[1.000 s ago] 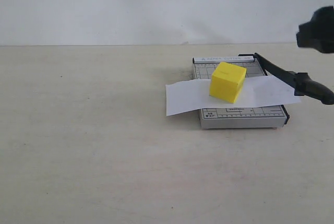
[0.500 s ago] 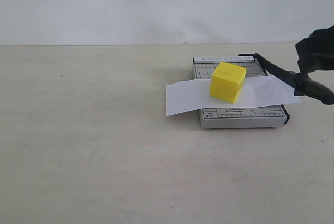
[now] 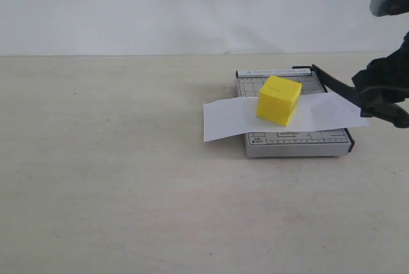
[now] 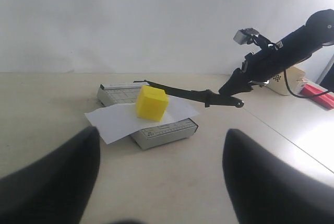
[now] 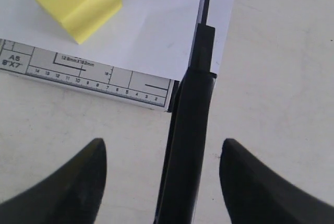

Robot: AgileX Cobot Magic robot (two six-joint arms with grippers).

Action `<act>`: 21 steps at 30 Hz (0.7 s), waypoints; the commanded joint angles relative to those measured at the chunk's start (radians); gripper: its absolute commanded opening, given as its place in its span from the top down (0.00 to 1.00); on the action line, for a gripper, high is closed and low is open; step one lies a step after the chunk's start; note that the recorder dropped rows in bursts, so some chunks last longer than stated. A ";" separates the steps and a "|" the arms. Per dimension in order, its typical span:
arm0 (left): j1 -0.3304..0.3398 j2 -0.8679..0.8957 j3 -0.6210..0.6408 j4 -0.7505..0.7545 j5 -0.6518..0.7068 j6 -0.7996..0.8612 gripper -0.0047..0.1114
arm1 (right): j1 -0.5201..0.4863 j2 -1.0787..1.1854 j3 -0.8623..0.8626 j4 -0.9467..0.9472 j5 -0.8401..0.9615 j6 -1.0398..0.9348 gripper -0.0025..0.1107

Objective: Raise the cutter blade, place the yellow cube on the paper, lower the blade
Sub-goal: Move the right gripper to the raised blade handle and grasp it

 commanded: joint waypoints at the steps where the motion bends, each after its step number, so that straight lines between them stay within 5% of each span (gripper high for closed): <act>1: -0.005 -0.004 0.005 -0.007 -0.002 -0.010 0.41 | -0.002 0.022 -0.006 -0.017 -0.009 -0.002 0.44; 18: -0.005 -0.004 0.005 -0.007 -0.002 -0.010 0.41 | -0.002 0.094 -0.003 -0.075 -0.004 -0.002 0.45; 21: -0.005 -0.004 0.005 -0.007 -0.002 -0.010 0.41 | -0.002 0.094 -0.003 -0.077 -0.001 -0.004 0.57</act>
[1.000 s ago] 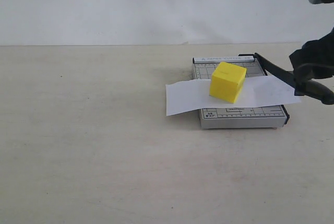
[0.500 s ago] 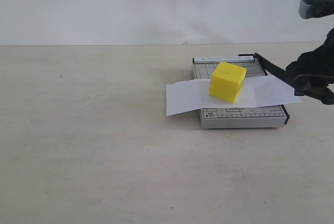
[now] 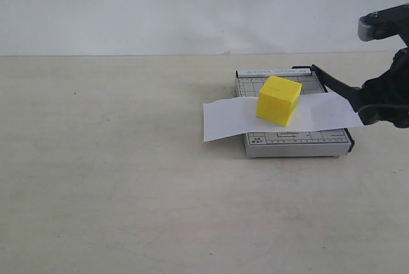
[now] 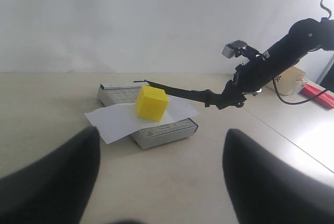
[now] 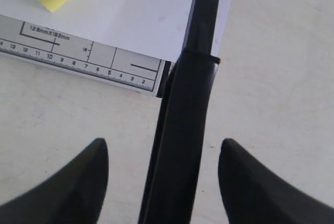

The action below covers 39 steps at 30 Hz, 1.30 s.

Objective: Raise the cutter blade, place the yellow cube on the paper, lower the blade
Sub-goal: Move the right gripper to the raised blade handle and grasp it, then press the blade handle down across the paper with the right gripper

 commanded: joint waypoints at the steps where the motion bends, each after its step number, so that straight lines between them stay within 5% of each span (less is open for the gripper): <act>1: -0.005 -0.004 0.005 -0.007 -0.002 -0.010 0.41 | -0.002 0.001 -0.003 -0.014 0.008 -0.004 0.66; 4: -0.005 -0.004 0.005 -0.007 -0.002 -0.010 0.41 | -0.002 0.001 -0.003 -0.014 0.025 -0.004 0.99; 39: -0.005 -0.004 0.005 -0.007 -0.002 -0.010 0.41 | -0.002 0.001 0.264 0.036 -0.196 -0.009 0.97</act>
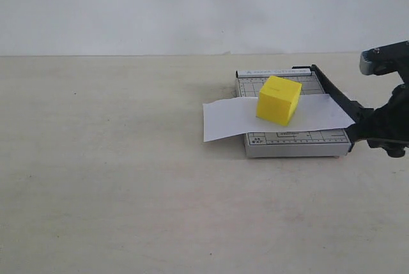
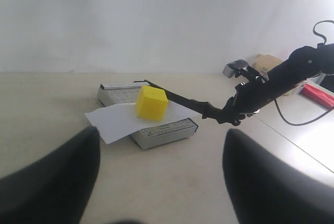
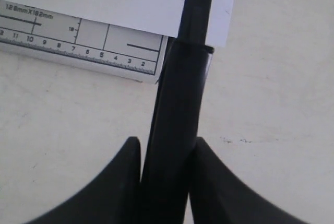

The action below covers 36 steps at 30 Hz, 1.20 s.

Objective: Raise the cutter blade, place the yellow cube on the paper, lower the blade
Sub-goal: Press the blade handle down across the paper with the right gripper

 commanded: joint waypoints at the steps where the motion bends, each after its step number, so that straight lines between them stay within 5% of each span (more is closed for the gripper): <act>1: -0.005 -0.004 0.005 -0.007 -0.002 -0.010 0.41 | 0.000 0.005 0.058 0.004 0.035 -0.029 0.97; 36: -0.005 -0.004 0.005 -0.007 -0.002 -0.010 0.41 | 0.000 0.122 0.097 0.026 -0.049 -0.021 0.97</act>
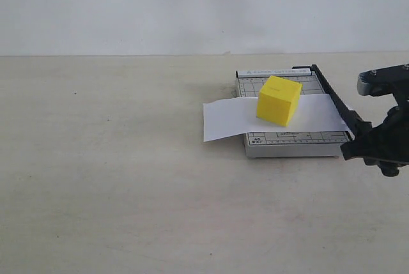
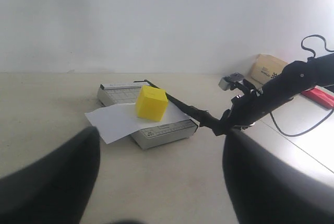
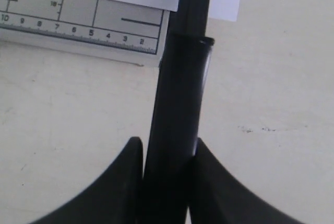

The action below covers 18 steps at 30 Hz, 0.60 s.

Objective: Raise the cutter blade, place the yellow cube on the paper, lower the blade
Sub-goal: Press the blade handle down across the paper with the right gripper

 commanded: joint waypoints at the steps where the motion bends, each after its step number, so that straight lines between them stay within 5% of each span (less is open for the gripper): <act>1: -0.005 -0.004 0.005 -0.007 -0.002 -0.010 0.41 | 0.002 0.061 0.021 -0.007 0.061 -0.029 0.97; 18: -0.005 -0.004 0.005 -0.007 -0.002 -0.010 0.41 | 0.002 0.067 0.021 -0.007 0.026 -0.032 0.97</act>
